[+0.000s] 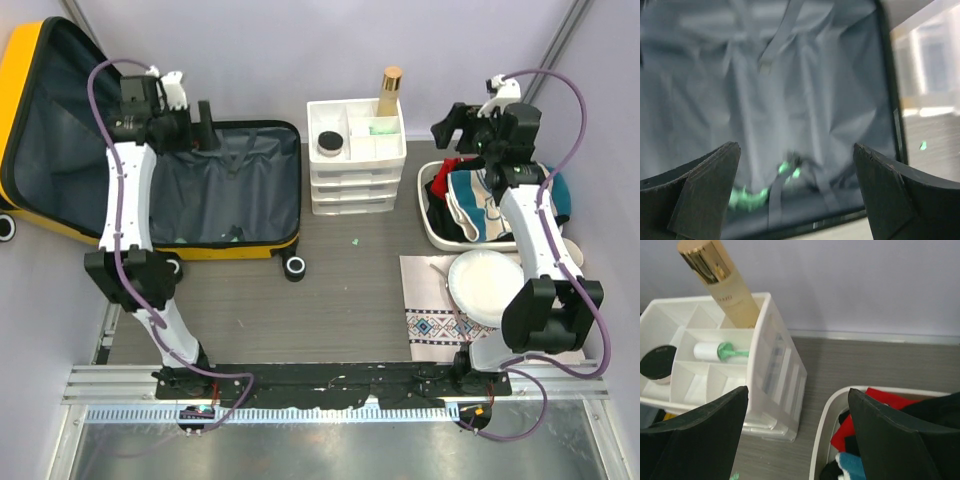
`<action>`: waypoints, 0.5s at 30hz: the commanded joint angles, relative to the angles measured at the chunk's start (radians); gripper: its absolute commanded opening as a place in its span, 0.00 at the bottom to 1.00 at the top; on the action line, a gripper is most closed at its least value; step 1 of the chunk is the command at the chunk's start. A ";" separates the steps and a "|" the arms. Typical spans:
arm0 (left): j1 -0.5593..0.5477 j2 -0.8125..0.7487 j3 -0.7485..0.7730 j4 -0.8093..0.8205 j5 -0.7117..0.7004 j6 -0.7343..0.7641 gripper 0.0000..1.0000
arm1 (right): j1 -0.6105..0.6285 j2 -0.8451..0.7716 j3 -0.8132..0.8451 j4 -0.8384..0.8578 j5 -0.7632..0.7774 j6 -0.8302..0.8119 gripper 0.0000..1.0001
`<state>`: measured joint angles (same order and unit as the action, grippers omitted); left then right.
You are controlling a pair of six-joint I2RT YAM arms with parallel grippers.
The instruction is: Open, take out, and arrange the luggage
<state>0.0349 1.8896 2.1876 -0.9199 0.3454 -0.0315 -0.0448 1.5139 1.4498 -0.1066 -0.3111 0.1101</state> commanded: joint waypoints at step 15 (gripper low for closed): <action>-0.015 -0.464 -0.695 0.061 -0.186 -0.059 0.99 | 0.118 -0.354 -0.345 -0.191 0.030 -0.104 0.87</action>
<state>0.0181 1.5173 1.4963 -0.9588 0.1577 -0.0757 0.0143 1.2633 1.0985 -0.2806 -0.3218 0.0578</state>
